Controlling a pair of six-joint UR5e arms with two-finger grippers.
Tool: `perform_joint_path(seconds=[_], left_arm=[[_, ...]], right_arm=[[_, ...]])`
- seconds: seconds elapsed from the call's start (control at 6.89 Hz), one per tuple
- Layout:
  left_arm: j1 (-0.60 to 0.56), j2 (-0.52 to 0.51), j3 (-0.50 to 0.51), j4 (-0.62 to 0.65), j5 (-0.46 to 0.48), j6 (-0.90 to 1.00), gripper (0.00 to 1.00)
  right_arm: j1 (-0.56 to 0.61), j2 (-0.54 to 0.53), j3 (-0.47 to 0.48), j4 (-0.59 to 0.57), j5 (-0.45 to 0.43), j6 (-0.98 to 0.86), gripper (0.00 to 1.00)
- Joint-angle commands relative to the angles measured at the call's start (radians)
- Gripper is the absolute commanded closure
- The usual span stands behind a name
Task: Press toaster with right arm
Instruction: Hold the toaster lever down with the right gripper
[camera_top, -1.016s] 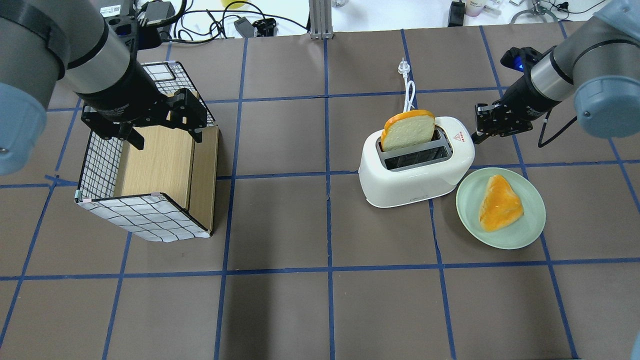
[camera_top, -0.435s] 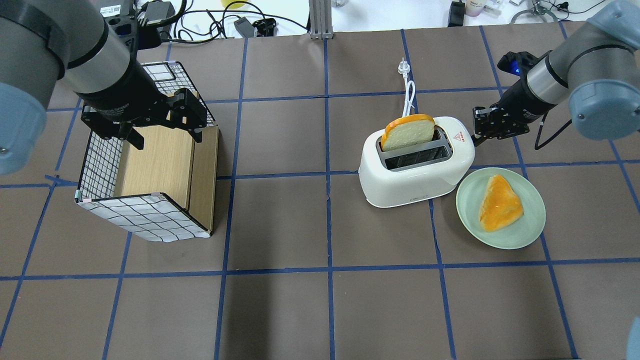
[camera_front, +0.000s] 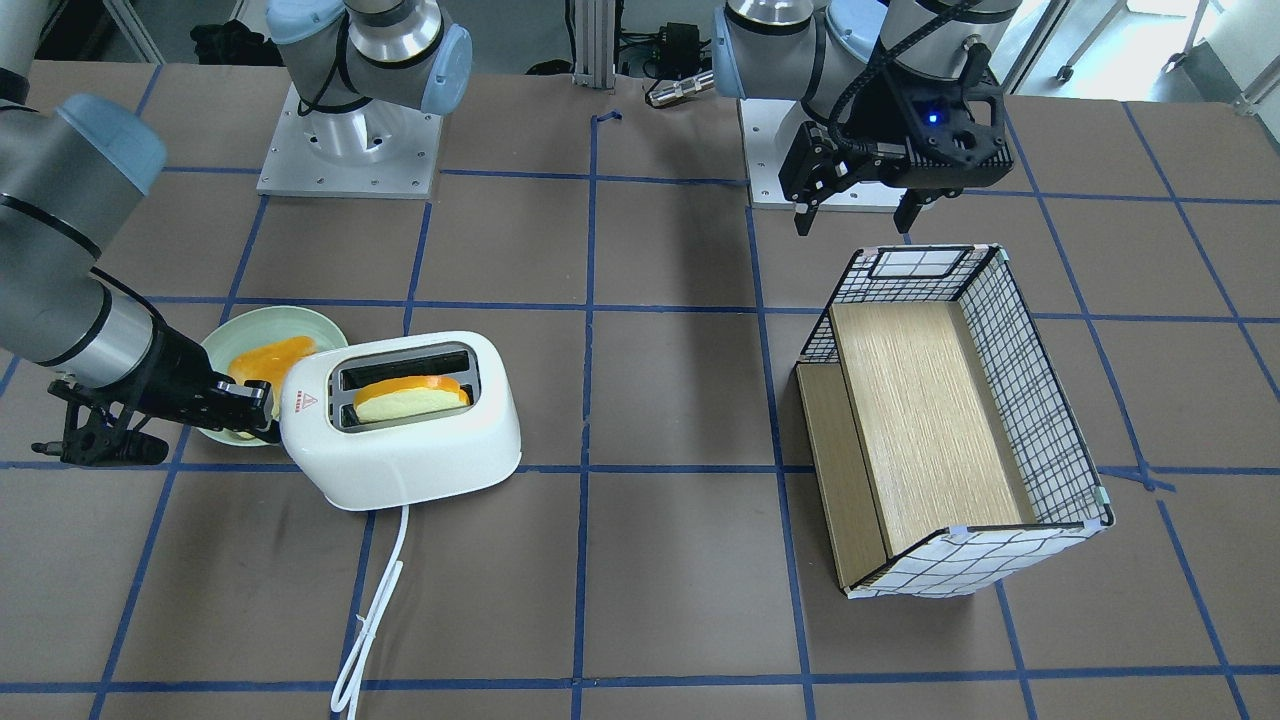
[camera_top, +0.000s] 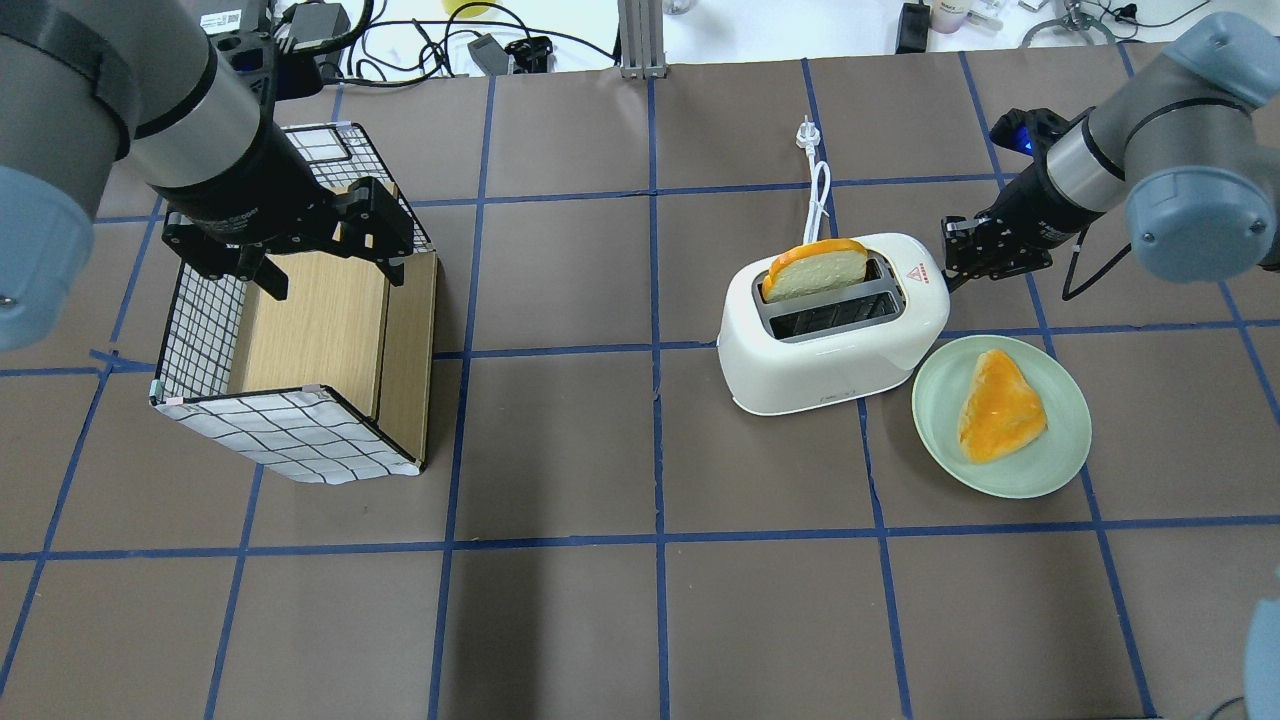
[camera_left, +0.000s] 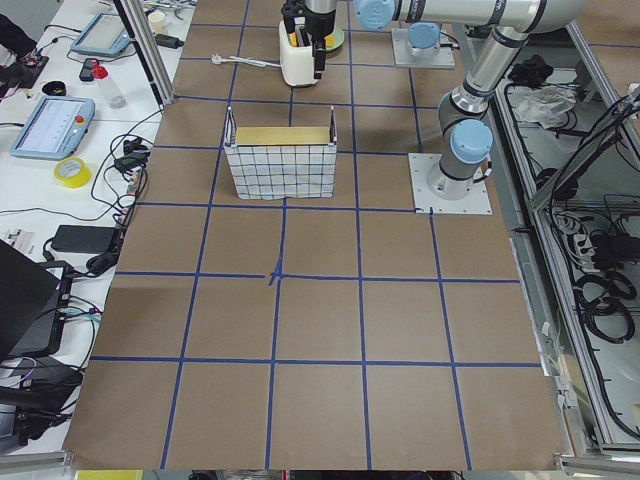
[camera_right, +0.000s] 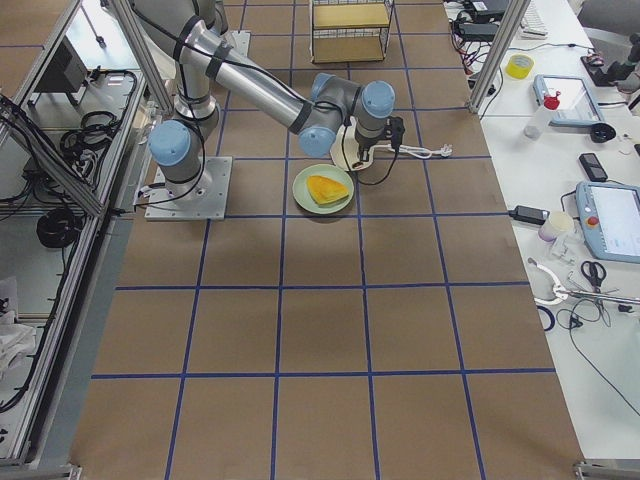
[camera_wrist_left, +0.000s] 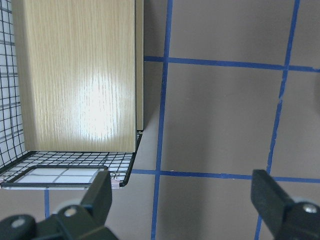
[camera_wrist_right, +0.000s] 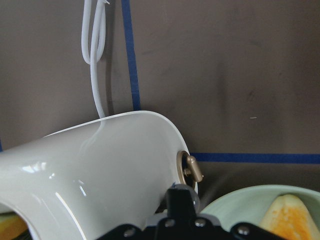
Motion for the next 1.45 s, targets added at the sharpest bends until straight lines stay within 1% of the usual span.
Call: perform_joint_path(seconds=[0.0,1.02,1.16,1.31], left_arm=[[0.0,0.0,0.0,0.0,-0.001,0.0,0.0],[0.0,0.0,0.001,0.0,-0.001,0.0,0.0],[0.0,0.0,0.001,0.0,0.001,0.0,0.0],[0.0,0.0,0.0,0.0,0.001,0.0,0.0]], right_arm=[[-0.002,0.011,0.002,-0.012,0.0,0.0,1.0],[-0.002,0.007,0.006,-0.023,-0.001,0.018,1.0],[-0.002,0.002,-0.007,-0.018,-0.02,0.017,0.78],[-0.002,-0.022,-0.009,-0.018,-0.028,0.032,0.01]])
